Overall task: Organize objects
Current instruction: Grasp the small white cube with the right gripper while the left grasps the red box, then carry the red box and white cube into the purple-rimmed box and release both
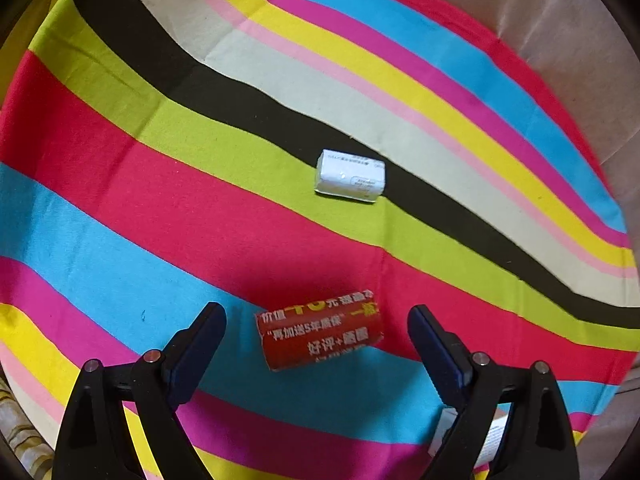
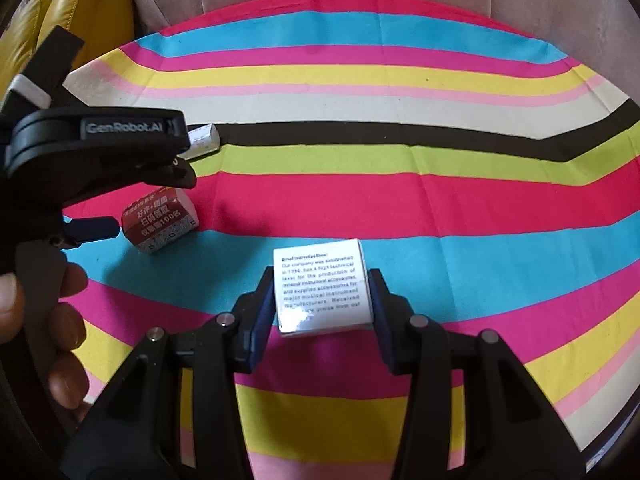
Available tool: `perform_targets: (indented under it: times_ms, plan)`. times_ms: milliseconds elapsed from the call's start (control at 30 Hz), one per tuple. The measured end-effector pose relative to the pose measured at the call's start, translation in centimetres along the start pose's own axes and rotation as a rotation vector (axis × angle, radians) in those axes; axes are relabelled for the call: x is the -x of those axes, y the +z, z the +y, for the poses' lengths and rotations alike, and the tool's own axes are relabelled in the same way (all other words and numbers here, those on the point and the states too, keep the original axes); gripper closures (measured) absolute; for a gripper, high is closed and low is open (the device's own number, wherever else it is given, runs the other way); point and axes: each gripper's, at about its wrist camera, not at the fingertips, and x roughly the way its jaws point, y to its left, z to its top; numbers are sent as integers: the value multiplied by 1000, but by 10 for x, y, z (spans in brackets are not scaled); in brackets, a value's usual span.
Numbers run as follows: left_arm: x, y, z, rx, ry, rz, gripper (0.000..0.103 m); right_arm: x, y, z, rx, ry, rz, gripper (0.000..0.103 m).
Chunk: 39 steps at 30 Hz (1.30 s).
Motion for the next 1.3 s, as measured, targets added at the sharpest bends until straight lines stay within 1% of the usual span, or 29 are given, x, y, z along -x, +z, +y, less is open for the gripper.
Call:
perform_targets:
  times_ms: [33, 100, 133, 267, 467, 533, 700, 867, 933, 1100, 1300]
  plan:
    - [-2, -1, -1, -13, 14, 5, 19, 0, 0, 0, 0, 0, 0, 55]
    - [-6, -3, -1, -23, 18, 22, 36, -4, 1, -1, -1, 3, 9, 55]
    - [-7, -4, -1, -25, 11, 24, 38, -3, 3, -2, -1, 5, 13, 55]
    - [-3, -7, -1, -56, -16, 11, 40, 0, 6, -2, 1, 9, 15, 55]
    - [19, -24, 1, -113, -50, -18, 40, 7, 0, -2, 15, 0, 20, 55]
    - [26, -31, 4, -128, -60, -21, 40, 13, -6, 0, 18, -4, 22, 55]
    - [38, -46, -4, -164, -116, -11, 40, 32, -12, 3, 34, -23, 13, 55]
    - [52, -73, -14, -213, -141, -19, 40, 52, -22, 3, 52, -46, 1, 55]
    - [56, -86, -16, -230, -149, -18, 40, 59, -29, -4, 35, -48, 6, 55]
    - [67, -101, -20, -262, -165, -25, 40, 87, -43, -25, -5, -71, -12, 55]
    - [81, -125, -36, -333, -192, -34, 40, 116, -67, -47, -42, -92, -16, 55]
